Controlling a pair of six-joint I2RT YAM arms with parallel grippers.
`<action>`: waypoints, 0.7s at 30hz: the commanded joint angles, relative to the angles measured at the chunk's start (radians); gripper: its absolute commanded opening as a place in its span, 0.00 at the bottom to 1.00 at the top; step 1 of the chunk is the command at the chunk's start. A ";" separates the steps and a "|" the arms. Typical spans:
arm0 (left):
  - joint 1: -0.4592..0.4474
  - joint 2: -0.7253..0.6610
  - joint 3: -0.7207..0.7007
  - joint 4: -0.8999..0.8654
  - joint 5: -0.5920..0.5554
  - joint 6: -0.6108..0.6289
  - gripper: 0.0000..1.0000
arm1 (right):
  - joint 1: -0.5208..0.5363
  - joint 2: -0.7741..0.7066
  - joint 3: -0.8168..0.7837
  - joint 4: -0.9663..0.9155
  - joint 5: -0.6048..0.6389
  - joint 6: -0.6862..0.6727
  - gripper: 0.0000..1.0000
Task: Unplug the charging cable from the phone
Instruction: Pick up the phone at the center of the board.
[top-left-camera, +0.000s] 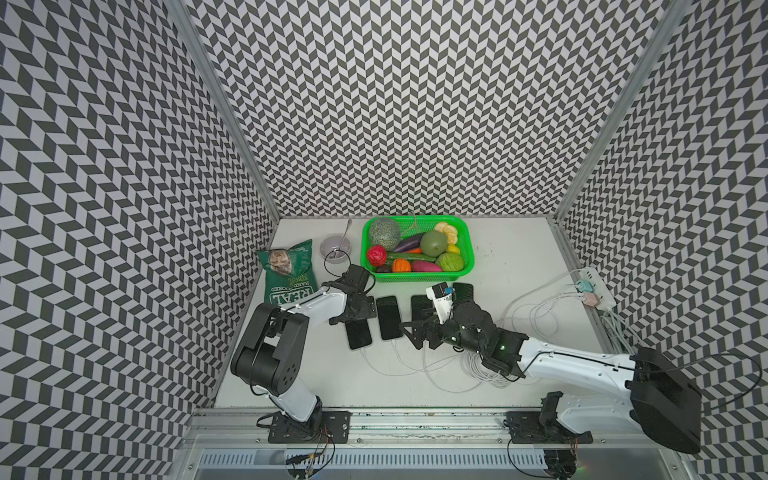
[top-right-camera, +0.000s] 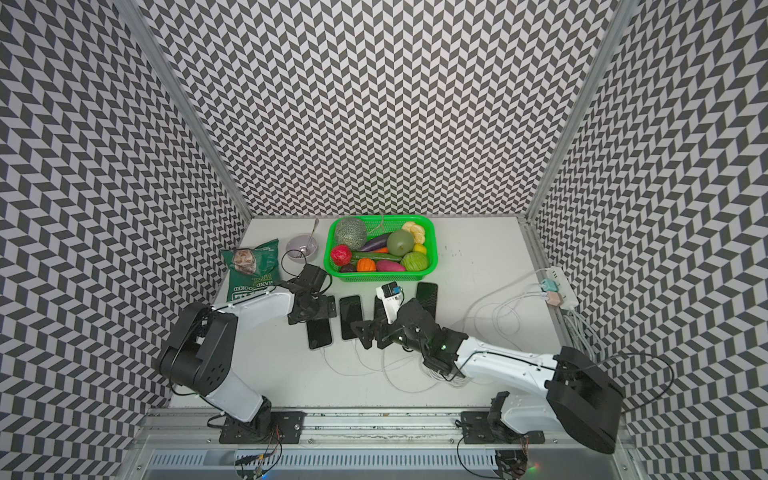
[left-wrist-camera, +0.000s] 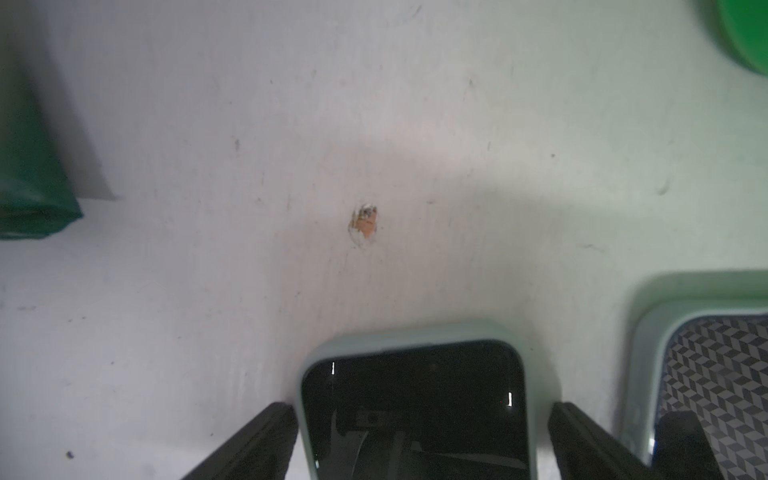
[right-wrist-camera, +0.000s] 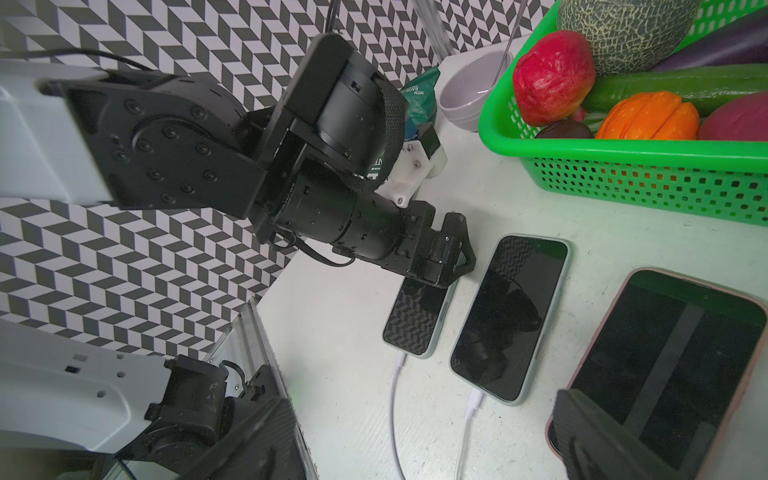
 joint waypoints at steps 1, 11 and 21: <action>-0.021 0.030 -0.047 -0.058 0.068 -0.041 1.00 | 0.005 -0.026 -0.013 0.049 -0.007 0.000 1.00; -0.024 0.017 -0.096 -0.012 0.095 -0.048 0.86 | 0.006 -0.048 -0.018 0.036 -0.013 0.006 1.00; -0.018 0.062 -0.077 0.015 0.116 -0.010 0.28 | 0.007 -0.038 -0.017 0.047 -0.026 0.016 1.00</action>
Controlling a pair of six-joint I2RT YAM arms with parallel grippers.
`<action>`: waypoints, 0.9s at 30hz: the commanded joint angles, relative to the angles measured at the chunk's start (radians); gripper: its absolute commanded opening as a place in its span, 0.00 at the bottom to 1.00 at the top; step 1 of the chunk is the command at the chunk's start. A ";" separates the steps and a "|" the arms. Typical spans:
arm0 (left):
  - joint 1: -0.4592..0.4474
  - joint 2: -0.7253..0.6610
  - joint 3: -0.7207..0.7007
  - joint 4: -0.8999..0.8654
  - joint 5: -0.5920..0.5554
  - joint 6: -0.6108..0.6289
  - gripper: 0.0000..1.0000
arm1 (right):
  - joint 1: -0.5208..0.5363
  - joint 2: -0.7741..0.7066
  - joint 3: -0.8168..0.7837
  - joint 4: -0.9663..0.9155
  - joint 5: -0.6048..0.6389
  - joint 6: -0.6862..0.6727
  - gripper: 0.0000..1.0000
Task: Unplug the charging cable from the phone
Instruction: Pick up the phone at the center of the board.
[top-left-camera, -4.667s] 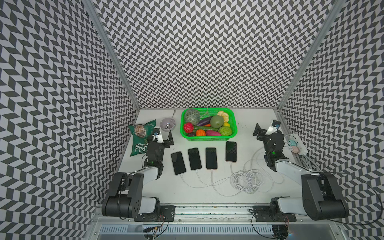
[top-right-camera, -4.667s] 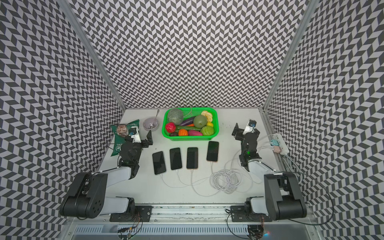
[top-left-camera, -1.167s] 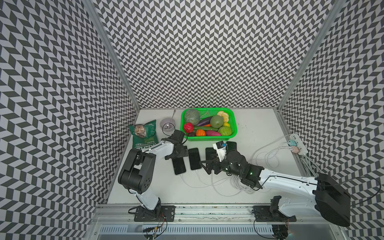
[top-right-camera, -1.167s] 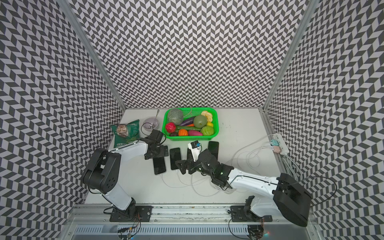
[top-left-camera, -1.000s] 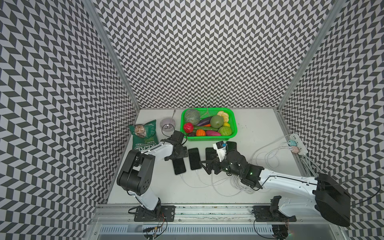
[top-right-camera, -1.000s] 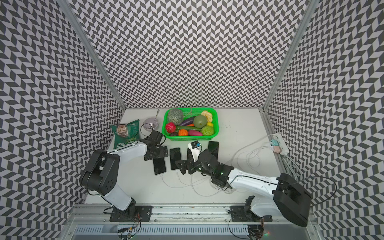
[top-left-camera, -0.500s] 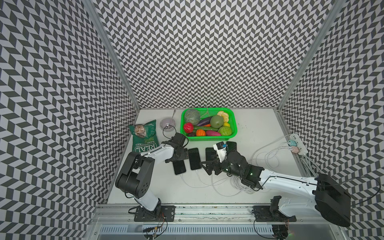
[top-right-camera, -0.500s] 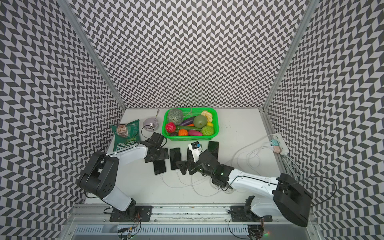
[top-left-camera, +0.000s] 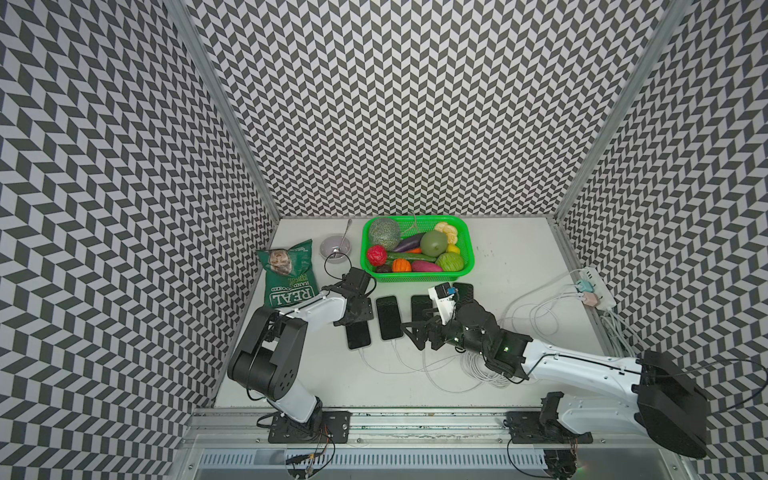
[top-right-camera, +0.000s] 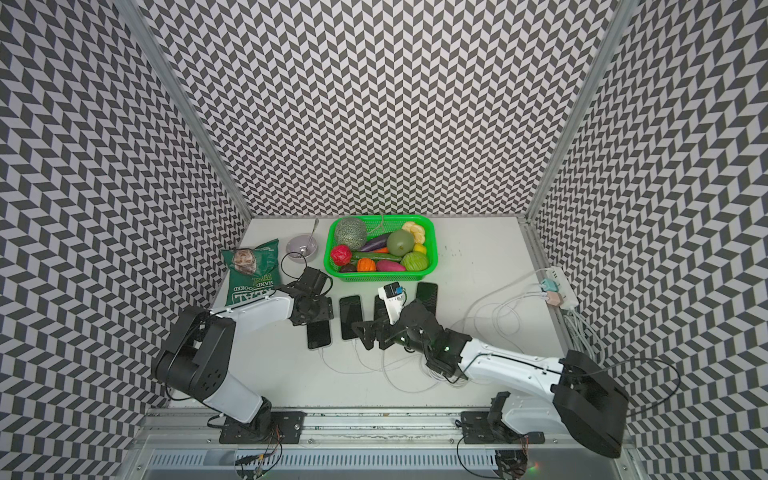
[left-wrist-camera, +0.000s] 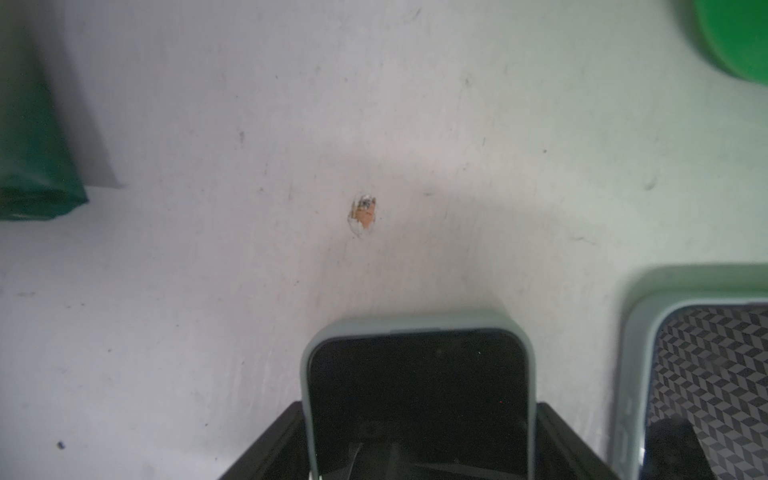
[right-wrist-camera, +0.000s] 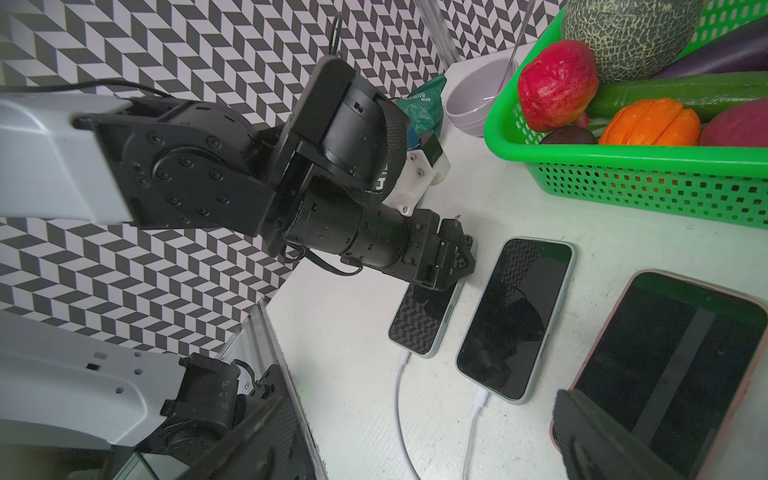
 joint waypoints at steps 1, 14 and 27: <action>-0.004 0.088 -0.030 -0.029 0.133 0.011 0.23 | 0.007 0.001 -0.005 0.046 -0.020 0.011 1.00; -0.004 0.086 0.073 -0.043 0.140 0.099 0.00 | 0.008 0.102 -0.042 0.209 -0.202 0.095 0.99; -0.018 -0.004 0.047 -0.014 0.180 0.115 0.00 | 0.040 0.227 -0.038 0.324 -0.264 0.157 0.85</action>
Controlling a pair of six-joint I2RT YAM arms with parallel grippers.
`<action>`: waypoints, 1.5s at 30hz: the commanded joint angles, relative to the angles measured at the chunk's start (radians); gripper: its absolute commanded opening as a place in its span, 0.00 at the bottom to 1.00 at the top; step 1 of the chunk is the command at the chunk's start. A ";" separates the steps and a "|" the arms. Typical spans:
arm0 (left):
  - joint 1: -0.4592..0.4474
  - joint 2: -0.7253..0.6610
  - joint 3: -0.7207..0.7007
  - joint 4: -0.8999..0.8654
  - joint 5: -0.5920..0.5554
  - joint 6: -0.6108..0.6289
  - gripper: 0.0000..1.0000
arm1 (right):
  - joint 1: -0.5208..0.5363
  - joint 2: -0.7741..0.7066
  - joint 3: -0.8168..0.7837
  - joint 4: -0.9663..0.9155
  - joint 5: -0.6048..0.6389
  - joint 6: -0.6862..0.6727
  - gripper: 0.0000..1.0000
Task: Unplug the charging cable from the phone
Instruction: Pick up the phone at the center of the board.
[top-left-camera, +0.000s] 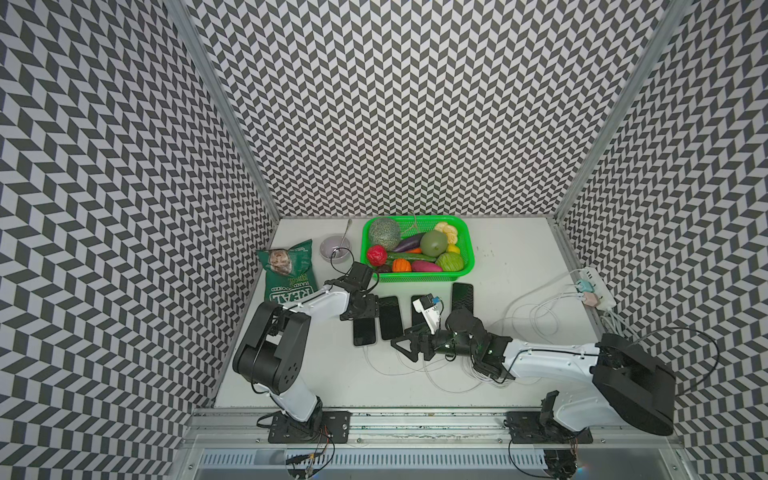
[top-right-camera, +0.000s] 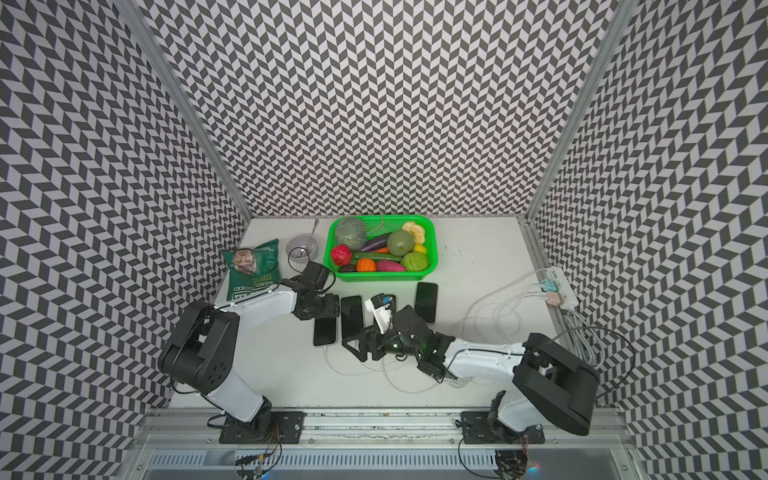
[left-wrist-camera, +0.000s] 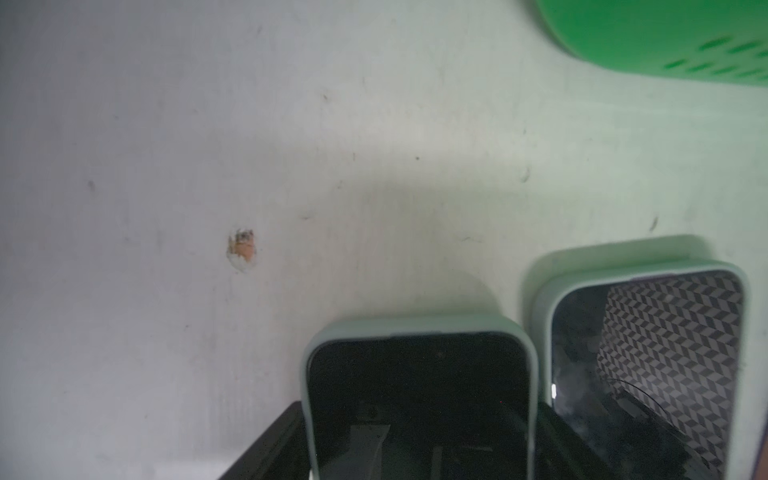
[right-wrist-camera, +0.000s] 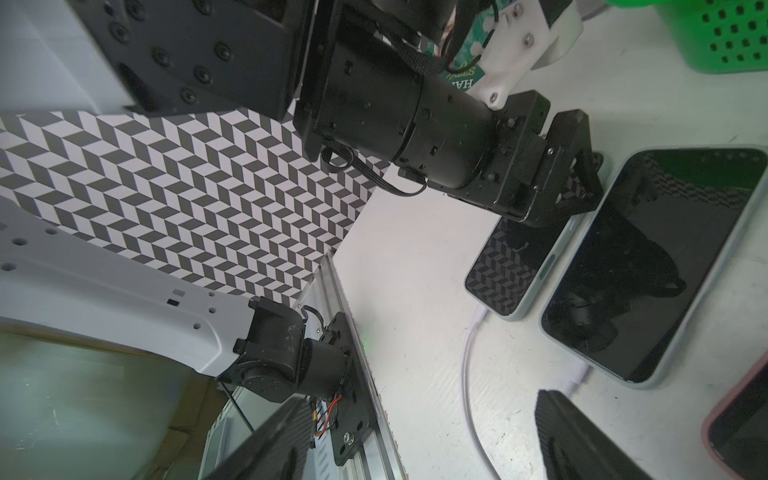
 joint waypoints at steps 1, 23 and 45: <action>-0.014 -0.035 -0.019 -0.001 0.047 0.016 0.00 | 0.025 0.039 0.010 0.081 -0.007 0.027 0.84; -0.020 -0.107 -0.031 -0.005 0.025 0.021 0.00 | 0.107 0.291 0.142 0.093 0.060 0.128 0.74; -0.017 -0.132 -0.034 0.002 0.029 0.021 0.00 | 0.139 0.479 0.241 0.108 0.017 0.156 0.62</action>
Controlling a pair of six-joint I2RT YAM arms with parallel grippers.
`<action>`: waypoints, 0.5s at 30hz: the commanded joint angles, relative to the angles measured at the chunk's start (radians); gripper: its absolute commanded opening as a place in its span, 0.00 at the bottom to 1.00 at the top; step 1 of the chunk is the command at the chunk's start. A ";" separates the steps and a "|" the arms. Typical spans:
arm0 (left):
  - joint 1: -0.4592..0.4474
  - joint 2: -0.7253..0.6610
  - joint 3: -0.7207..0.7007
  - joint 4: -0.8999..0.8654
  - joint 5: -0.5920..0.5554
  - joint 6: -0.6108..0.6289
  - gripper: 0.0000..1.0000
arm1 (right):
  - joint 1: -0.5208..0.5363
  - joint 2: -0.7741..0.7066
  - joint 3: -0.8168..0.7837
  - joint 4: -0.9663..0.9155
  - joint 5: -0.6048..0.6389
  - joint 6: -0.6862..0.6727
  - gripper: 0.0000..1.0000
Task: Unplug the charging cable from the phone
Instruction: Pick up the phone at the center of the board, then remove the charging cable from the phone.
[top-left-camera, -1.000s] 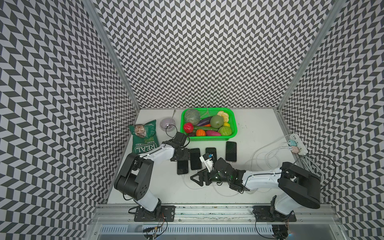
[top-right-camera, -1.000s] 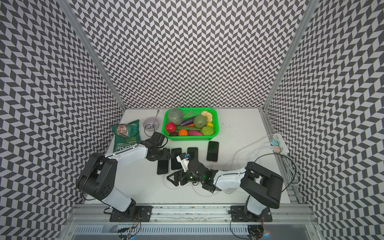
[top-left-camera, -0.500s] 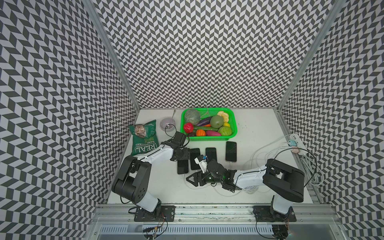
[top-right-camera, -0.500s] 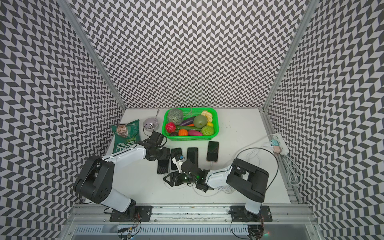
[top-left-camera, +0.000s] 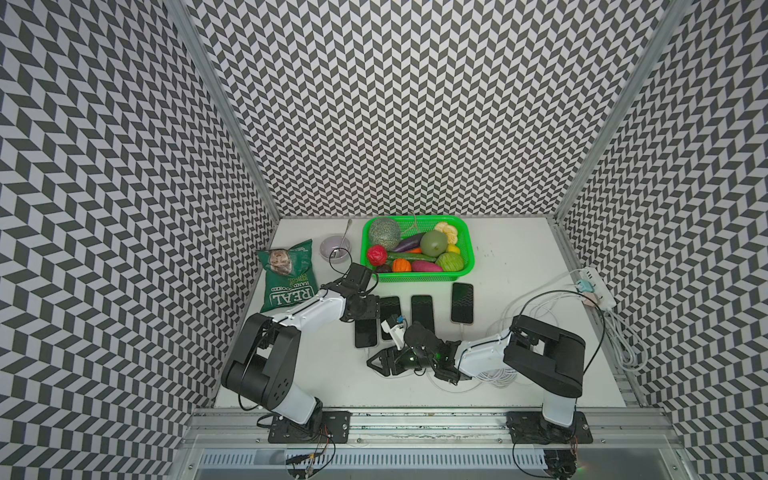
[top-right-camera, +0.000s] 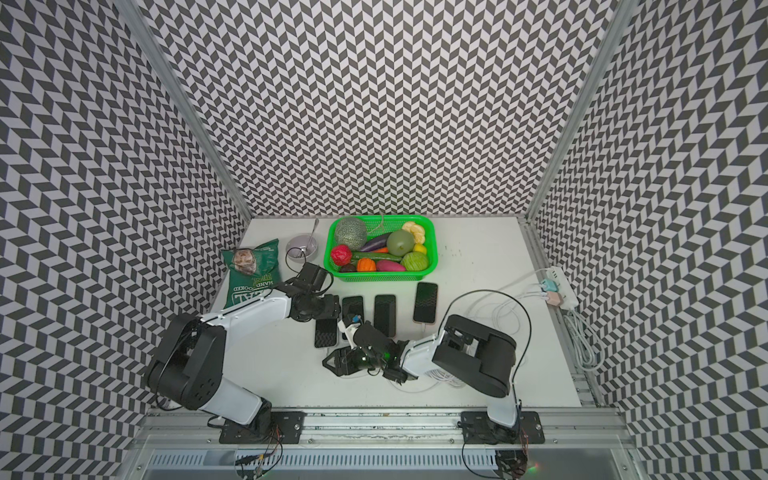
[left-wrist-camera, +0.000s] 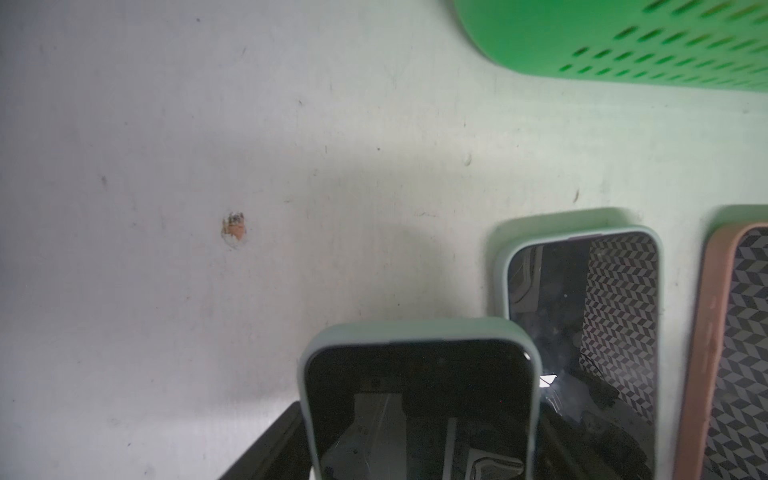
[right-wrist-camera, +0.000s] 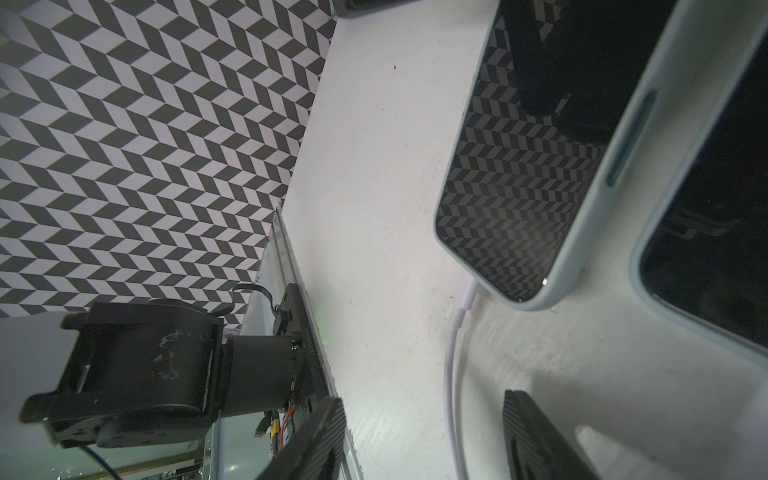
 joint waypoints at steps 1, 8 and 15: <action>-0.002 -0.034 -0.001 0.009 0.009 0.006 0.00 | 0.011 0.034 0.031 0.048 -0.013 0.002 0.61; 0.002 -0.041 -0.003 0.012 0.018 0.006 0.00 | 0.011 0.079 0.061 0.045 -0.015 0.008 0.59; 0.001 -0.044 -0.003 0.013 0.024 0.006 0.00 | 0.011 0.120 0.095 0.027 -0.005 0.014 0.55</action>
